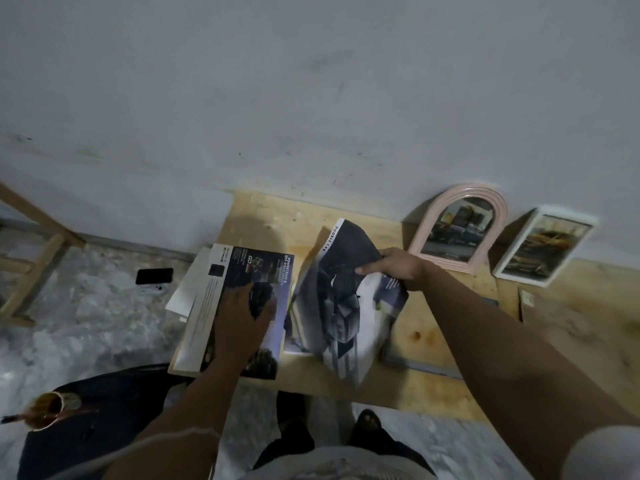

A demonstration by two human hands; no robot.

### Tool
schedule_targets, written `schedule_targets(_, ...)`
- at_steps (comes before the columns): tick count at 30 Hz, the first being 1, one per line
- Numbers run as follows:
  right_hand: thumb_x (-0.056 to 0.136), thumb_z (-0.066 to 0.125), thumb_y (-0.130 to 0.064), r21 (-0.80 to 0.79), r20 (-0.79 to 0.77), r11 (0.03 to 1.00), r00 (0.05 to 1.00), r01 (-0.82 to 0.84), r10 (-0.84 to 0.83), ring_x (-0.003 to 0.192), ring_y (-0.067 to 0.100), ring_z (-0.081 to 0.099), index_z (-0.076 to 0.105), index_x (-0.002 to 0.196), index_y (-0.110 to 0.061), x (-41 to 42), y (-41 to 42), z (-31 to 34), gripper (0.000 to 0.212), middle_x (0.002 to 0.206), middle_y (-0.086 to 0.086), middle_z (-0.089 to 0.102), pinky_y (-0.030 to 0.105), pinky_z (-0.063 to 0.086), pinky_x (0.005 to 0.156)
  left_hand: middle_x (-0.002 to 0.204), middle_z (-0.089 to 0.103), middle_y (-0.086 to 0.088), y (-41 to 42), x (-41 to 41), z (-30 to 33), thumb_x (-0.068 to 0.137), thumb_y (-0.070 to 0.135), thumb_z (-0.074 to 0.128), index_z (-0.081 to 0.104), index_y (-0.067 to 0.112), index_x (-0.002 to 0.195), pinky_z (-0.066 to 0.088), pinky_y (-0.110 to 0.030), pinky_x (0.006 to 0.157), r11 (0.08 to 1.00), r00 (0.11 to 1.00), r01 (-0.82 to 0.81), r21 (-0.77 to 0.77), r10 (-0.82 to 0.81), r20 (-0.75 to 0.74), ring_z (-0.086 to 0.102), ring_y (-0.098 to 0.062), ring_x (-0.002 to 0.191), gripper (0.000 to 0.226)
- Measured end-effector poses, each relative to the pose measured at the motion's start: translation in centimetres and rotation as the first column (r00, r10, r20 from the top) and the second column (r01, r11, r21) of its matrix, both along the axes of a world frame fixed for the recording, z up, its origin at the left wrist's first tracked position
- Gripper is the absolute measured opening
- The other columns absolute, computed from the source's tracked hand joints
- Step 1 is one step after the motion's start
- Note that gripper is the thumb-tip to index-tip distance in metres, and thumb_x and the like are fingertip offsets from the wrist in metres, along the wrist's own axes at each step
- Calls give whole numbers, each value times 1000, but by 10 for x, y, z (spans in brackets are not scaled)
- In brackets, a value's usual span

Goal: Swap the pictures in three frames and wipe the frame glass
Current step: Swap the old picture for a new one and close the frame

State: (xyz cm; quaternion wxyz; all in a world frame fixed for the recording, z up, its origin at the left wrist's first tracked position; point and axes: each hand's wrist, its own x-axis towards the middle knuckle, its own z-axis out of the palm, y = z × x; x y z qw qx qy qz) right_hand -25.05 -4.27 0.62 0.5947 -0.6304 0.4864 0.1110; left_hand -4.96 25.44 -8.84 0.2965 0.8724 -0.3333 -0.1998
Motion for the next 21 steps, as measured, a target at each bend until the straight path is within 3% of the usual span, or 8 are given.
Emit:
schedule_targets(3,77,89,-20,169,112,966,970,197,-218,109,39,70,69,121,5,-30,-11,22,54,118,21,73,52,51,105,83,63,-4,-38,-6,24,78,96,39,64,19,98,58,-42,72,977,853,-185,-106,106,-511,67,-28,77,83)
schedule_targets(6,91,74,-15,282,216,902,895,326,-390,104,36,71,68,123,3,-63,-16,37,37,120,21,72,47,56,99,65,57,-4,-73,-31,46,75,93,53,58,22,87,51,-27,50,960,380,-280,20,130,-916,56,-19,53,72)
schedule_targets(8,92,73,-17,285,250,865,839,412,-482,102,35,72,69,121,1,-89,-18,39,35,120,20,73,44,59,91,63,64,-3,-94,-55,60,79,82,63,61,17,88,59,-35,56,967,174,-243,73,117,-978,61,-20,55,66)
schedule_targets(10,87,79,-19,220,262,828,787,515,-559,106,38,71,68,122,3,-118,-18,37,42,119,20,73,46,59,91,77,73,-5,-112,-79,66,92,62,66,68,11,103,61,-50,88,983,234,-174,60,101,-967,69,-26,76,53)
schedule_targets(11,84,83,-20,185,265,807,762,561,-591,107,40,71,67,123,4,-133,-17,33,49,118,20,73,47,59,91,74,71,-5,-120,-90,69,97,49,67,67,10,104,58,-52,92,989,311,-143,42,85,-946,68,-25,73,40)
schedule_targets(14,72,92,-34,62,223,742,716,667,-662,99,36,75,69,119,1,-178,-9,20,63,108,15,77,52,59,92,58,57,-5,-146,-124,73,99,14,66,59,5,93,52,-36,64,999,514,-46,-4,20,-857,52,-20,51,13)
schedule_targets(17,75,88,-48,7,211,621,606,784,-767,89,32,77,72,106,-6,-222,1,8,55,98,12,79,47,62,86,76,62,-12,-168,-152,66,96,6,64,61,-1,93,42,-28,58,997,772,72,35,-33,-634,53,-21,64,8)
schedule_targets(21,90,75,-20,-99,166,558,566,824,-808,80,34,72,71,89,-5,-279,8,-13,16,89,15,76,48,60,77,75,58,-6,-180,-184,54,90,5,64,57,7,86,37,-30,57,983,876,160,92,-99,-471,53,-22,70,8)
